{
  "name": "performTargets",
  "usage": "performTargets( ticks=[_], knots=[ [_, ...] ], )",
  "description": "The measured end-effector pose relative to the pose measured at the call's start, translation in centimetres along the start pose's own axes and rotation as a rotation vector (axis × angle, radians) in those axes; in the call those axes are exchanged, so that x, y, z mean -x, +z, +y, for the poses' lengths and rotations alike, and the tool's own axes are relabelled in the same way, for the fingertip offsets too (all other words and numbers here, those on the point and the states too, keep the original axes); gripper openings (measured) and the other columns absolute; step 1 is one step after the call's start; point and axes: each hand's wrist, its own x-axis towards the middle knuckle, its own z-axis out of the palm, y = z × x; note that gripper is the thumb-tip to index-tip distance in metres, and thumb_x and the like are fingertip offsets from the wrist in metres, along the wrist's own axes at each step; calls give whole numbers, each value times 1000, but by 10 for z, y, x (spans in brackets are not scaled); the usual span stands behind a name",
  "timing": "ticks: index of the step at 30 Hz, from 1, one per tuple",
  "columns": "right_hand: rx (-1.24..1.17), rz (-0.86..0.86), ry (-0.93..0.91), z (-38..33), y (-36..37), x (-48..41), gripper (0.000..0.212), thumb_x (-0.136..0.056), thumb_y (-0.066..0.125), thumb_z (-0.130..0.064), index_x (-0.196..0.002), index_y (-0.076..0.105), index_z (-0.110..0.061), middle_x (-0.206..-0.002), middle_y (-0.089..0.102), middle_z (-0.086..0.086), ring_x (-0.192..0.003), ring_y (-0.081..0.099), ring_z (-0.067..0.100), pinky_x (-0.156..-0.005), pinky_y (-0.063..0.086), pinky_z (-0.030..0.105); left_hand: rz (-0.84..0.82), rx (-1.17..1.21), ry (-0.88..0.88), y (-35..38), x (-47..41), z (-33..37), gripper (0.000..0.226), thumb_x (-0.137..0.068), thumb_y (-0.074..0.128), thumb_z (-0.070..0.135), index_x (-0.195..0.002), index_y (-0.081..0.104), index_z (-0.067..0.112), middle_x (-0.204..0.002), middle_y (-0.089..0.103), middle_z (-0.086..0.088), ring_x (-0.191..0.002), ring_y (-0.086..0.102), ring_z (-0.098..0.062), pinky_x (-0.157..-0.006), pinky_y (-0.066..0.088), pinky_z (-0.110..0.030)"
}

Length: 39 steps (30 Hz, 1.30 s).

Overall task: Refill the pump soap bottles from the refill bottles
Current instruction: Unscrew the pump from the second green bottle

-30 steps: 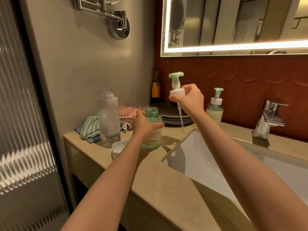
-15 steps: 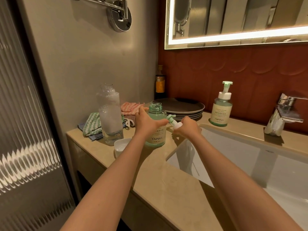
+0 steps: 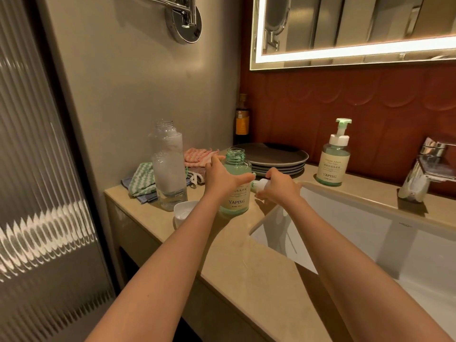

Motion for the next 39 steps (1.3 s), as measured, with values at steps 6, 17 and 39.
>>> performTargets(
  ticks=[6,17,39],
  knots=[
    [-57,-59,-94,-8,-22,9,67,-73,75,-28,-129,39,-20,-127,53,2,-120,47,25,-102,34,47,-40,-26,16,-3,2,4,89,-68,78,43,-137,28,16,-143,33,-7,-129,35,-25,-98,39,-41],
    [-428,-68,-356,-41,-58,31,72,-76,54,8,-140,28,-16,-140,39,11,-126,41,25,-82,41,27,-173,-72,-10,-19,-4,15,96,-77,52,67,-145,19,8,-153,22,-13,-138,26,-32,-107,30,-49],
    [-709,92,-491,-142,-16,56,50,-82,53,4,-130,45,-7,-126,53,9,-117,49,19,-93,39,22,287,-29,33,-112,-11,-28,99,-69,78,41,-142,19,10,-144,34,-11,-130,35,-28,-104,34,-38]
  ],
)
